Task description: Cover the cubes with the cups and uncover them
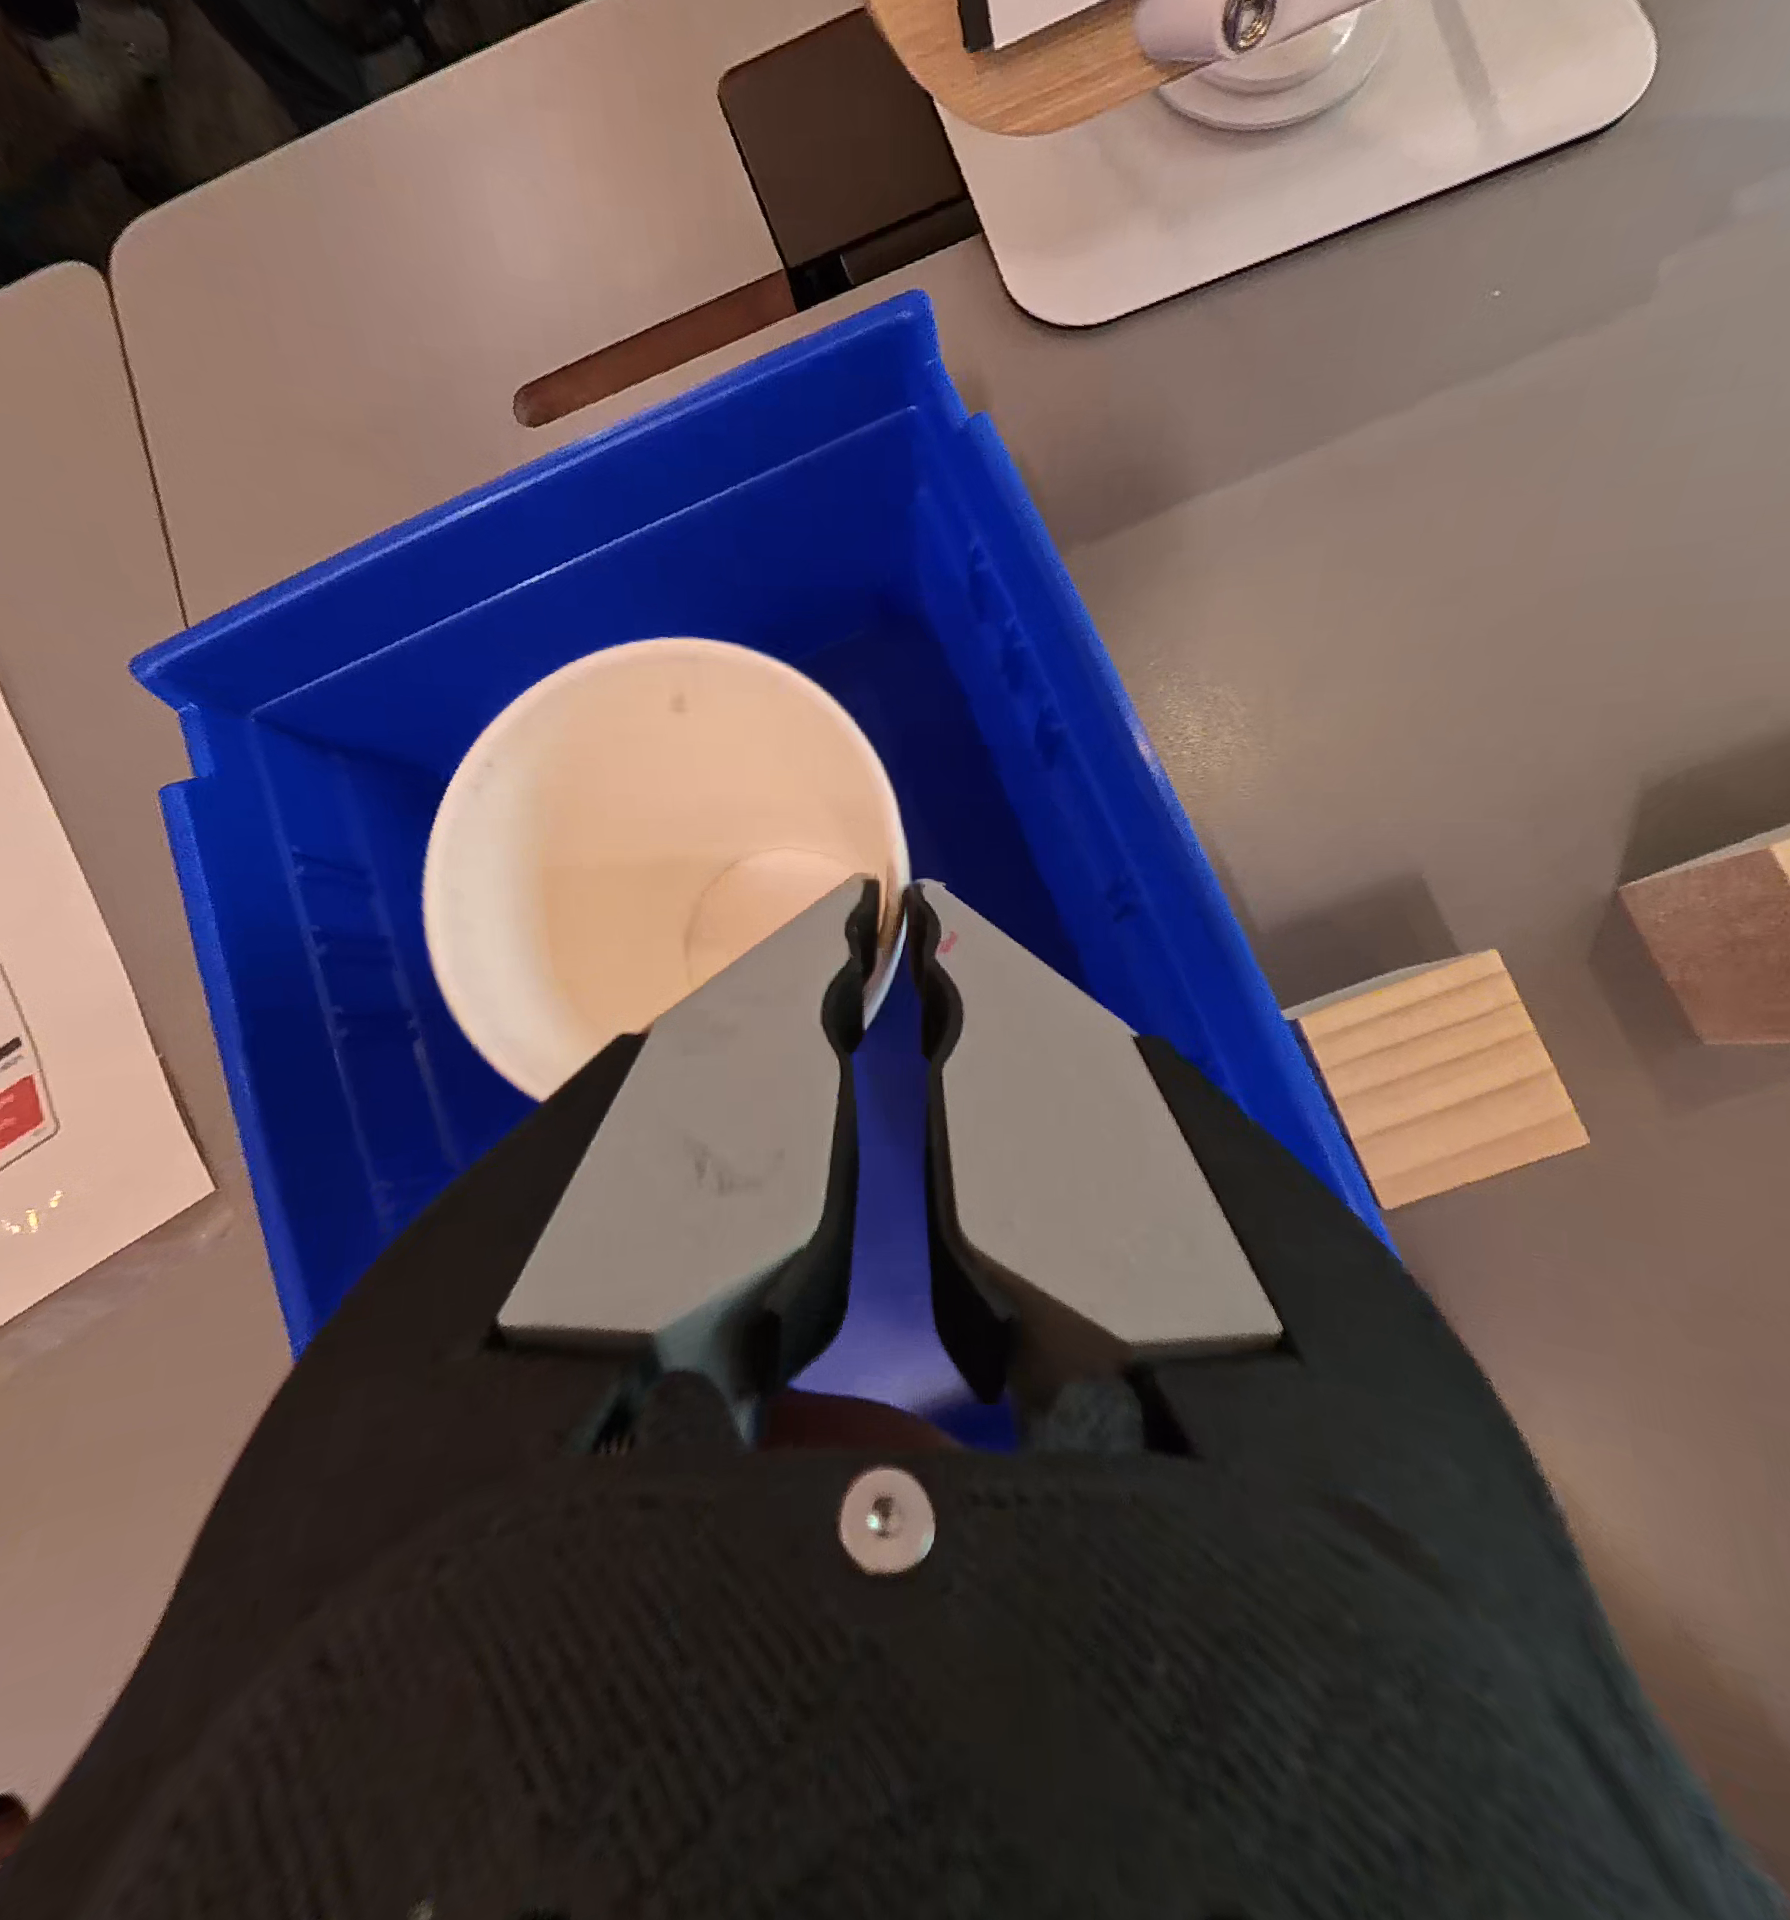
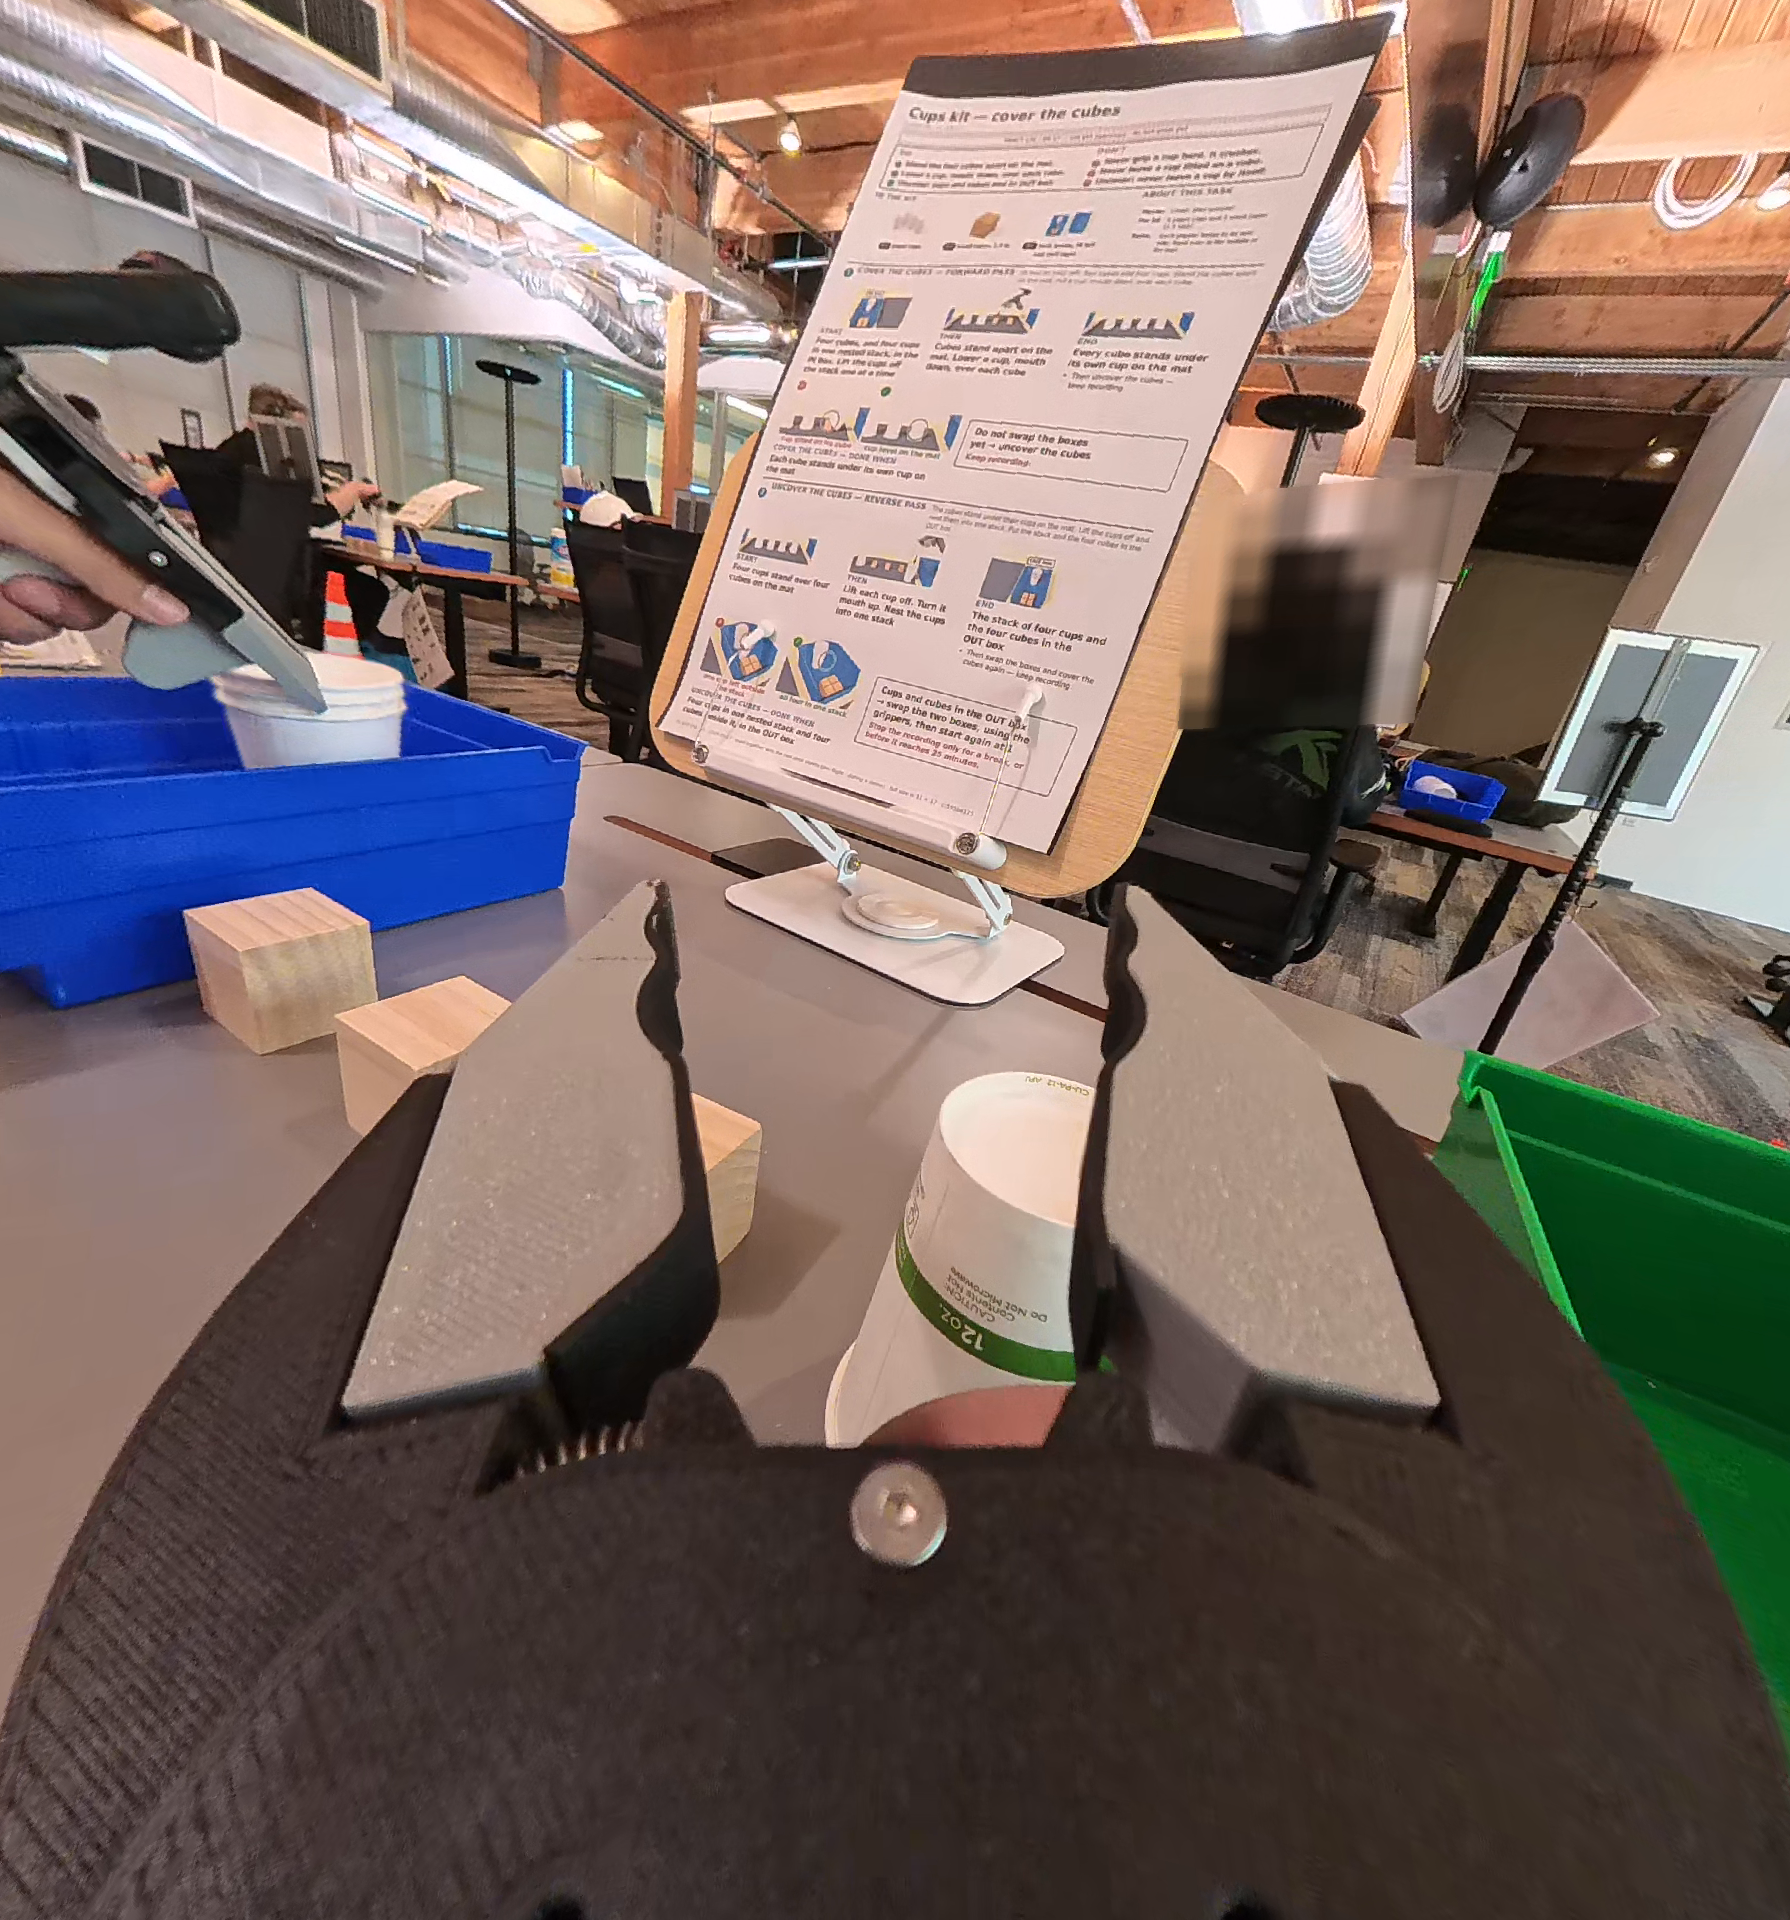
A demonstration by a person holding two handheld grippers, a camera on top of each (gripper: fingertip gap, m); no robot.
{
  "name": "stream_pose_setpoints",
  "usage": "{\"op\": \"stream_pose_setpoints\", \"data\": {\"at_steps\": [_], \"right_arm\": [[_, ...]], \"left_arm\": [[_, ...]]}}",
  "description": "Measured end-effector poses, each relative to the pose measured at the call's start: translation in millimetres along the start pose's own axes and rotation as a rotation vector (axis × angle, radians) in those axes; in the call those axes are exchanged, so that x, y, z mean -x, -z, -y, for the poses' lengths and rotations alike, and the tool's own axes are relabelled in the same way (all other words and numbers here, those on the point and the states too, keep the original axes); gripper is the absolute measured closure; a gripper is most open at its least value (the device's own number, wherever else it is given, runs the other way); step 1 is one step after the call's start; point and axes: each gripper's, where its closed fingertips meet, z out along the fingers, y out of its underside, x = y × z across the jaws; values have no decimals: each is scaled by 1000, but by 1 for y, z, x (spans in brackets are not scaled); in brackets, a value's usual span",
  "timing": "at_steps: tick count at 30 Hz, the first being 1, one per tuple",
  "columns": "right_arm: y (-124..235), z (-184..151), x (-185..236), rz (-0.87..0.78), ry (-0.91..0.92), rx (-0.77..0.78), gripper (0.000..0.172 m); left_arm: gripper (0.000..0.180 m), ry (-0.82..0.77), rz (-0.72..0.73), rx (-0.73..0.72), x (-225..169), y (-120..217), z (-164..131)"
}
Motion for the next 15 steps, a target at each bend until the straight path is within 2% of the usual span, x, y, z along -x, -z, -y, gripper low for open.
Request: {"op": "stream_pose_setpoints", "data": {"at_steps": [8, 13, 15], "right_arm": [[-1, -3, 2, 4, 7, 17, 93], [-2, -4, 4, 15, 6, 25, 95], [-2, -5, 5, 21, 3, 28, 95]], "left_arm": [[177, 75, -93, -10, -8, 2, -1], [176, 220, -232, -37, -18, 4, 1], [176, 241, -236, -51, -16, 5, 1]]}}
